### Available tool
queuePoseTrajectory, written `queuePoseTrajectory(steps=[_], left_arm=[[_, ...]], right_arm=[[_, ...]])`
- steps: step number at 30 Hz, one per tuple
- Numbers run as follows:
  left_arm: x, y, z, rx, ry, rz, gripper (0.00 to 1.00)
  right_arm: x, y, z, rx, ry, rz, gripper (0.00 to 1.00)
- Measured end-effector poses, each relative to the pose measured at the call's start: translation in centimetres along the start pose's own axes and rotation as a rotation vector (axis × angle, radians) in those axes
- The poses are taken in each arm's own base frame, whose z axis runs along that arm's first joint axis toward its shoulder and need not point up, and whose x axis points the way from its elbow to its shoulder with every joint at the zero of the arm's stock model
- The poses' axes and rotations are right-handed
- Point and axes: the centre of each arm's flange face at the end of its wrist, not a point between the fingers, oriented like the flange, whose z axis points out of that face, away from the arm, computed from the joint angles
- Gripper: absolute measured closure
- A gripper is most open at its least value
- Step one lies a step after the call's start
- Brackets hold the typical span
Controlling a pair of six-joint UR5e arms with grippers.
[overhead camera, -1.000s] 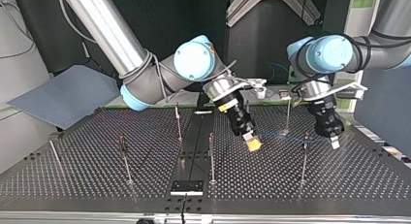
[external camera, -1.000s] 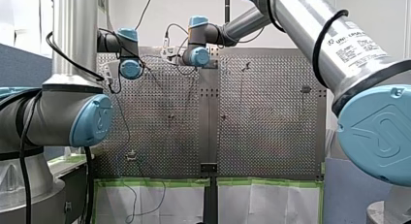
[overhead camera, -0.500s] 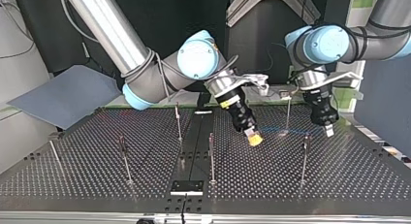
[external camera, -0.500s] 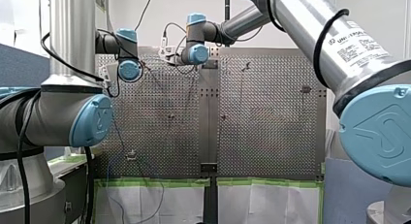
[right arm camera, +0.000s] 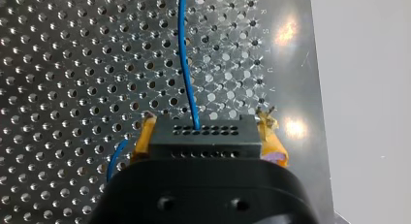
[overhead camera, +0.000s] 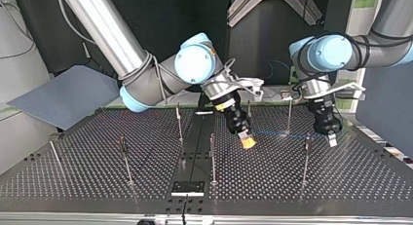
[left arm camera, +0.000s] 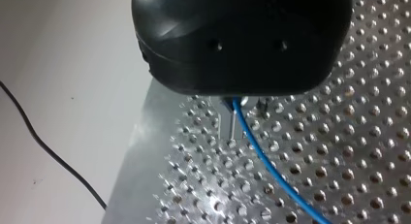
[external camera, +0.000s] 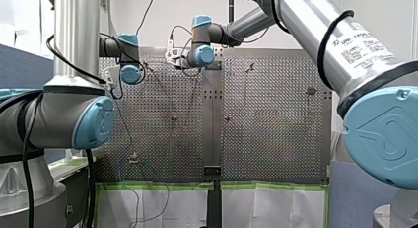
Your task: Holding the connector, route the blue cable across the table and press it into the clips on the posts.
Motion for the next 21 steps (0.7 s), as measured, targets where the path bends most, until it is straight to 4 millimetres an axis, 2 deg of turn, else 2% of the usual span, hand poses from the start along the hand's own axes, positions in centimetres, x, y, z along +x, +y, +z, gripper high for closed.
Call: queuePoseTrajectory(steps=[11,21], left_arm=[[-0.3,2.3,3.8,0.025,-0.048,-0.013,1.0],[3.1,2.3,6.1,0.104,0.003,-0.018,1.0]], right_arm=[[-0.2,1.2,0.3,-0.011,0.0,-0.004,1.0],[-0.2,1.8,0.4,-0.023,0.0,-0.013,1.0]])
